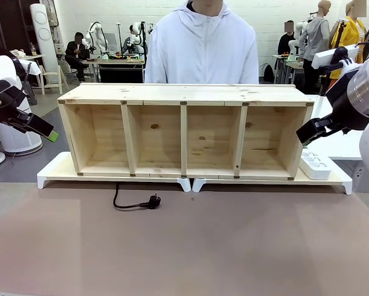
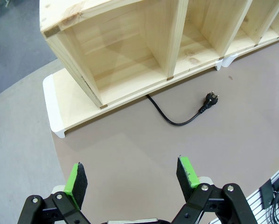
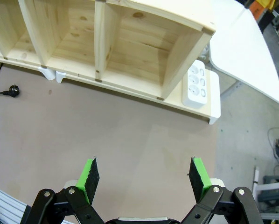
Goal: Perform cable management.
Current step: When the cord part of the Power Cable appears at the lower middle area of the table and stops, grasp the cord part of the Power Cable.
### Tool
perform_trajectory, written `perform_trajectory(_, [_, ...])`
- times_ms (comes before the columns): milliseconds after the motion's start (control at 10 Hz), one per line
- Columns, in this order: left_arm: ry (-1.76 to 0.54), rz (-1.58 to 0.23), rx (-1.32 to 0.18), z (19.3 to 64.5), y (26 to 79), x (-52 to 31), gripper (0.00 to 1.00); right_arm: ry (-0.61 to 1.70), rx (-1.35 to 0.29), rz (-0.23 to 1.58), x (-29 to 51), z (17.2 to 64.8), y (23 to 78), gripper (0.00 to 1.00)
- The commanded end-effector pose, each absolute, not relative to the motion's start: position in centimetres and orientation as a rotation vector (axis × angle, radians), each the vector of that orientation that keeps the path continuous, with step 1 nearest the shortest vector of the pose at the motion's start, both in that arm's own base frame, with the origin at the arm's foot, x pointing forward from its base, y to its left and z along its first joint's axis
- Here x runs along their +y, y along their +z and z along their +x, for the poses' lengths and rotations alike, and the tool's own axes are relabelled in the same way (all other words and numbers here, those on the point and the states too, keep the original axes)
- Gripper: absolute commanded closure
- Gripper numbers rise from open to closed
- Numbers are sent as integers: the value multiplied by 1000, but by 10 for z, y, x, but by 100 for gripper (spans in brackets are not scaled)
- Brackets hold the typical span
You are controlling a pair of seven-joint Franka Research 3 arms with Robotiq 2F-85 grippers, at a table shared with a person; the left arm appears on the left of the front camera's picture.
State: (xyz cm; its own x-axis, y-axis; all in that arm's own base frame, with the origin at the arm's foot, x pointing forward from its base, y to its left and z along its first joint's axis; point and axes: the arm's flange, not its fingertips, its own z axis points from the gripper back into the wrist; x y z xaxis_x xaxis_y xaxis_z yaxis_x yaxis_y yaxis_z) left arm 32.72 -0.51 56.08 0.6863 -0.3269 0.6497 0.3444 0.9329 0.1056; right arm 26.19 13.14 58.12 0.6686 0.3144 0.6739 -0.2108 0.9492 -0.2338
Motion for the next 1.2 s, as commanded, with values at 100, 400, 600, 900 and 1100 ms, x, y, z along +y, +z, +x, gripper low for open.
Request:
perform_trajectory(100, [-363,-33,-721,327,561,-6,0,292,-786,-141,130,265,580,0])
perform_trajectory(400, [-363,-33,-721,327,561,-6,0,292,-786,-141,130,265,580,0])
perform_trajectory(600, [-363,-33,-721,327,561,-6,0,292,-786,-141,130,265,580,0])
perform_trajectory(900, [-363,-33,-721,327,561,-6,0,292,-786,-141,130,265,580,0])
perform_trajectory(1100, [-363,-33,-721,327,561,-6,0,292,-786,-141,130,265,580,0])
